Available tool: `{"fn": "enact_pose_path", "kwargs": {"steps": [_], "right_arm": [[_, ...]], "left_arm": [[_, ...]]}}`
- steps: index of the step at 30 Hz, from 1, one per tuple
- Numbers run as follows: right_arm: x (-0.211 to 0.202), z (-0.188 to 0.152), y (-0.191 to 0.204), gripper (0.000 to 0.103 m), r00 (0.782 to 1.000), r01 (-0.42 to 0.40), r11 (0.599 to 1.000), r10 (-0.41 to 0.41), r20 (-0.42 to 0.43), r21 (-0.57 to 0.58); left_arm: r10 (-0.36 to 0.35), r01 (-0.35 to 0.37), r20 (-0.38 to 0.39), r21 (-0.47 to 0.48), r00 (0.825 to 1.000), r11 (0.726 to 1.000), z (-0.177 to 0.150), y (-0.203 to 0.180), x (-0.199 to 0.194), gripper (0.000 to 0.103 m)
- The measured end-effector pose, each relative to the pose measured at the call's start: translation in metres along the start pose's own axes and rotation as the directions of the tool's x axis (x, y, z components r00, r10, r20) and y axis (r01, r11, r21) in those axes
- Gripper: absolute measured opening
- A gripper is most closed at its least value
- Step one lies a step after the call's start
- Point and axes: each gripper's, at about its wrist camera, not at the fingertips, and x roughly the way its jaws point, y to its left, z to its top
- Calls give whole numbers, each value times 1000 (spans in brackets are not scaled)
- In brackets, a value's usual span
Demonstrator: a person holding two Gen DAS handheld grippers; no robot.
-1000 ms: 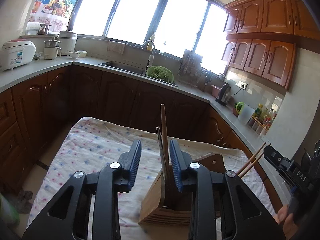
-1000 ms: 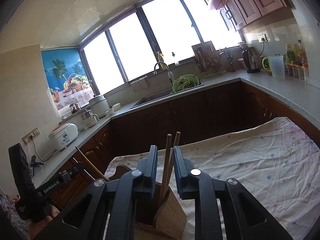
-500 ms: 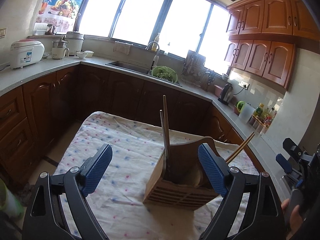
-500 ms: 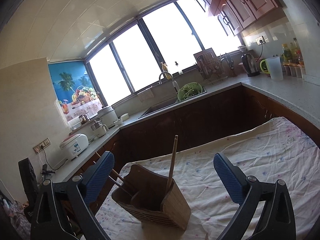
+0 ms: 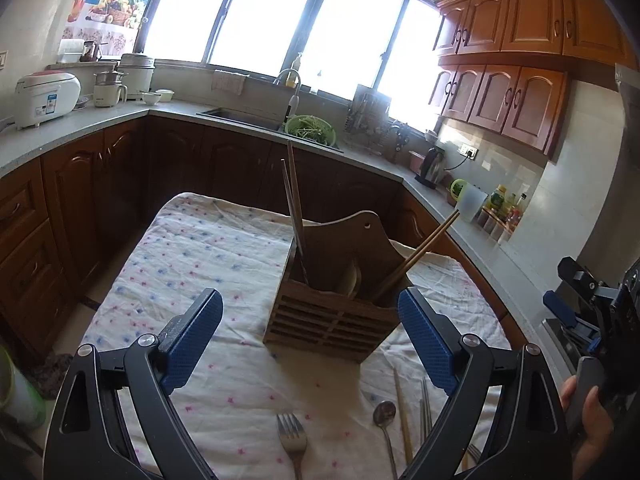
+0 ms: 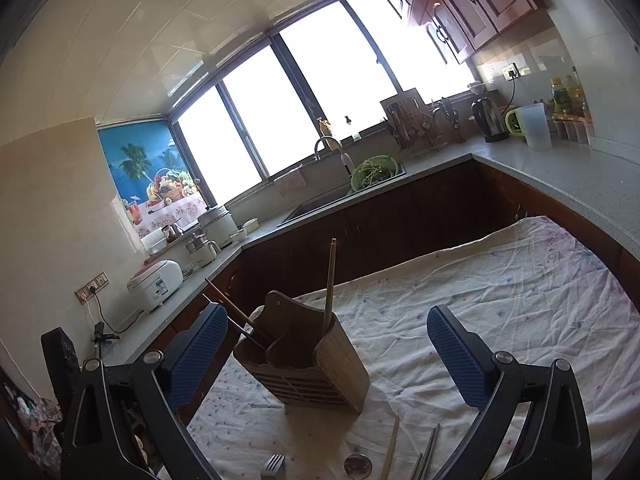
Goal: Organize utensils
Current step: 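Move both open tools back toward the remaining forks, spoon and chopsticks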
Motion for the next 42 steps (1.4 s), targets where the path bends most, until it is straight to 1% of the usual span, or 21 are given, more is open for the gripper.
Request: {"fn": "enact_pose_path", "kwargs": {"steps": [5,12,17,23,29,34,42], "right_arm": [[-27,-13,-12,101,1000,27,999,-27,-16,17],[-56,-37,-35,101,995,81,996,-79,-52,35],[-75,-54,-48,101,990,120,993,-118,-79,23],[-94,-76,-59,101,982,160,987,-158,-105,15],[-99,-97,-69,101,969,180,984,-178,-170,-6],[-97,-113,-76,101,954,191,981,-192,-229,-26],[-93,-121,-82,101,946,192,981,-191,-263,-21]], "left_arm": [[-20,19,-30,-21,999,1000,-18,-4,-15,92],[-26,25,-62,-10,998,1000,-42,-11,-30,93],[-31,30,-96,-15,995,999,-61,-15,-35,93],[-45,44,-155,-10,987,999,-87,-21,-32,93],[-50,50,-217,-4,975,999,-109,-26,-22,93],[-51,57,-244,18,968,998,-118,-33,-16,93],[-46,63,-274,54,961,997,-123,-46,-4,93]]}}
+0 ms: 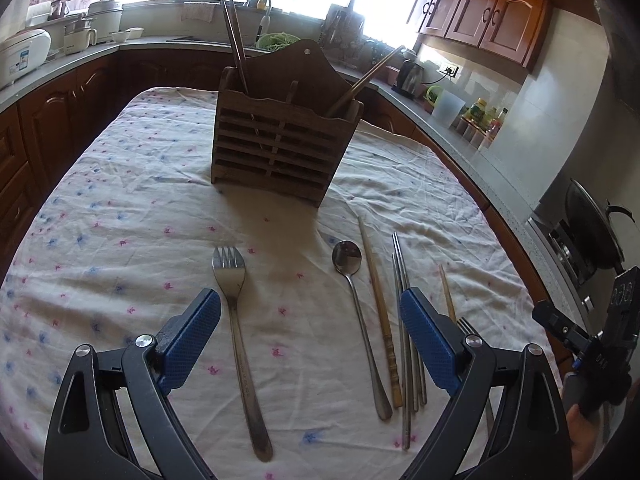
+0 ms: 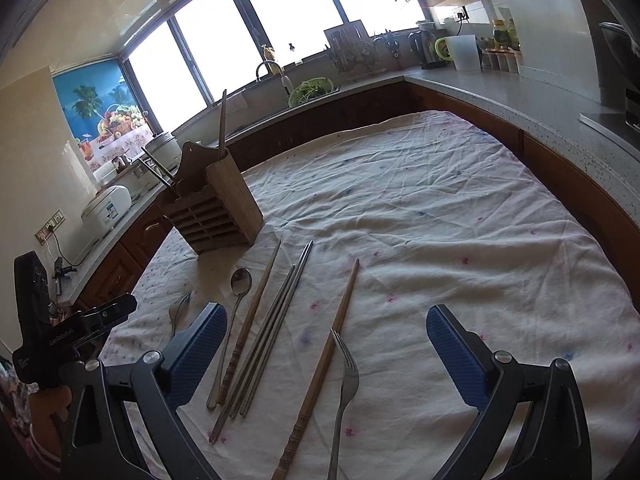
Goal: Organize utensils
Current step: 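Move both open tools back toward the remaining forks, spoon and chopsticks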
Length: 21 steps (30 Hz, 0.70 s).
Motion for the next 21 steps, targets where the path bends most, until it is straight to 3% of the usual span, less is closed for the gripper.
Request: {"fn": "enact_pose_path", "kwargs": {"steps": [5,7,12,18,21], "right_arm": [[6,0,0,99,1000,9,1000,-9,-20,-16],[10,-1,0,92,999,16,999,-17,-34,-27],[25,-7,0,66,994,39,998,-44,-102,-50],[41,-14,-1,49,982,55,996,-67,-174,-74],[47,-15,-2,46,978,59,995,-73,-194,-77]], "left_arm": [[1,-1,-15,28,1000,1000,0,-6,9,93],[-2,2,-22,34,1000,999,1,-7,13,93],[-14,17,-53,58,999,998,3,-12,27,93],[-19,34,-122,114,992,993,7,-23,55,84],[-14,35,-152,138,988,990,10,-30,74,80]]}}
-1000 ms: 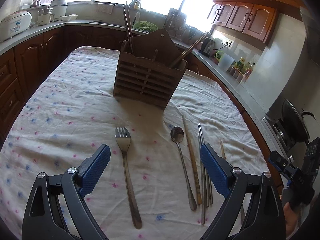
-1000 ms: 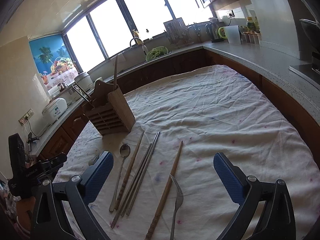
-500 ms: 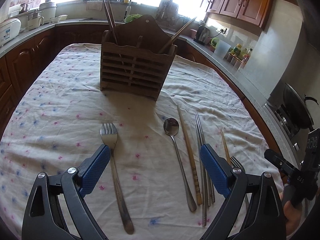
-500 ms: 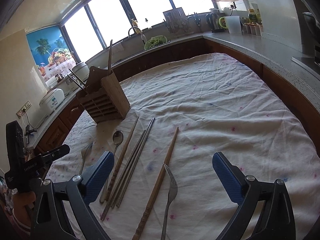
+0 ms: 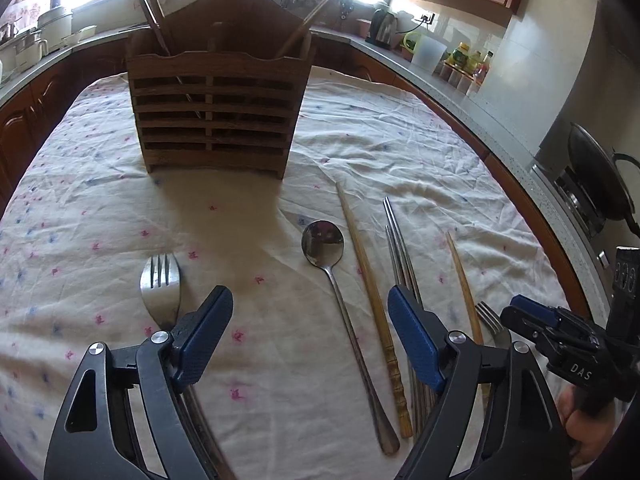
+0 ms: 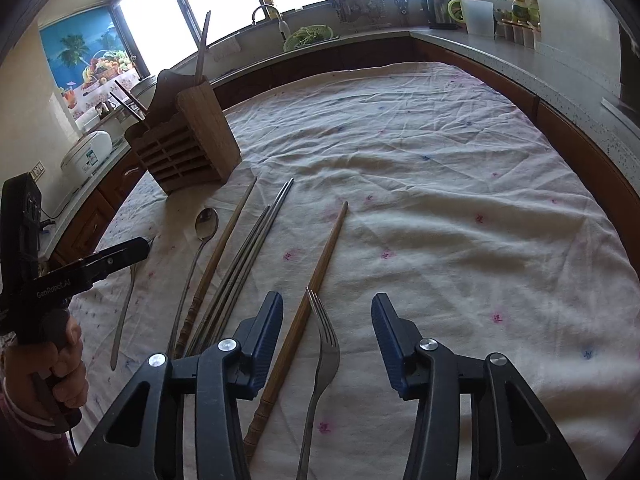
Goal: Organize utensils
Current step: 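Move both open tools back toward the remaining forks, spoon and chopsticks, then close the left tool on the metal spoon while the right tool grasps a metal fork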
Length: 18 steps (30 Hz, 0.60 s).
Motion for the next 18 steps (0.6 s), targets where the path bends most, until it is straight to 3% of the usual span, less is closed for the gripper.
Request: {"fn": "enact_pose_path", "kwargs": {"steps": [8,12,14,16,18], "right_arm": [[15,1,-5,36,999,1,1000,0,-45,3],[19,1,-7,33,998,-1,1000,1,-62,4],[21,0,-6,32,998,-2,1000,3,-69,2],[22,1,-5,27,997,-6,1000,6,-72,-1],[23,2,-5,15,997,-7,1000,6,-75,-3]], "left_arm": [[11,-9,-48,29,999,1000,21,-3,46,79],[32,-30,-43,57,999,998,25,-7,60,71],[62,-59,-23,83,998,995,24,-11,61,57],[65,-63,-19,108,998,992,24,-13,62,33],[39,-36,-26,115,999,993,24,-13,61,32]]}}
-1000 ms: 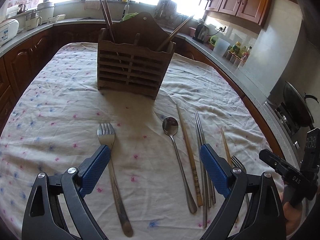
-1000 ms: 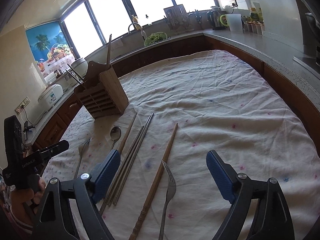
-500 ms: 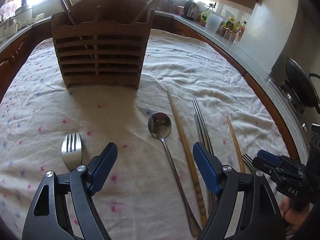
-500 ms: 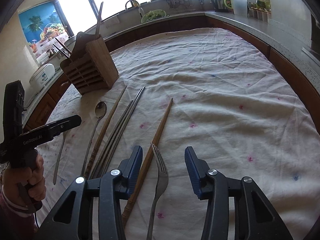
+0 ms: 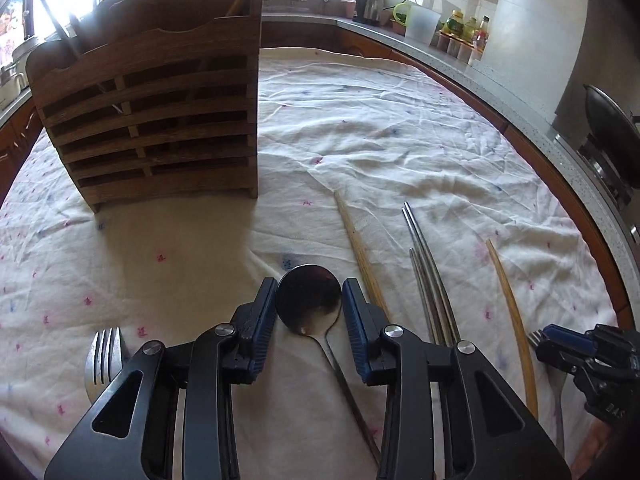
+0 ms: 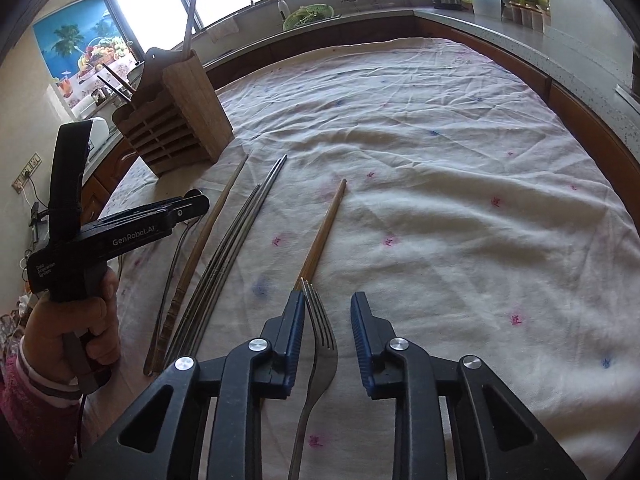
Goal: Organize utensils
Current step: 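Close the left tool on the metal spoon while the right tool grasps a metal fork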
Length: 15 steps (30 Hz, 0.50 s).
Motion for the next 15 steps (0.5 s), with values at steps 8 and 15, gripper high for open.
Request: {"fn": "enact_pose_path", "kwargs": {"steps": [8,15], "right_arm": [[-7,1,-1,6,1000,1,1000,-1,14,-3],[-25,3,2,3,998,-12,1000,12,55,-2]], "left_arm": [[-75,76,16,-44,997,996,-7,6,-18,31],[-105,112,93,-67,990,991,-13,8,-62,31]]}}
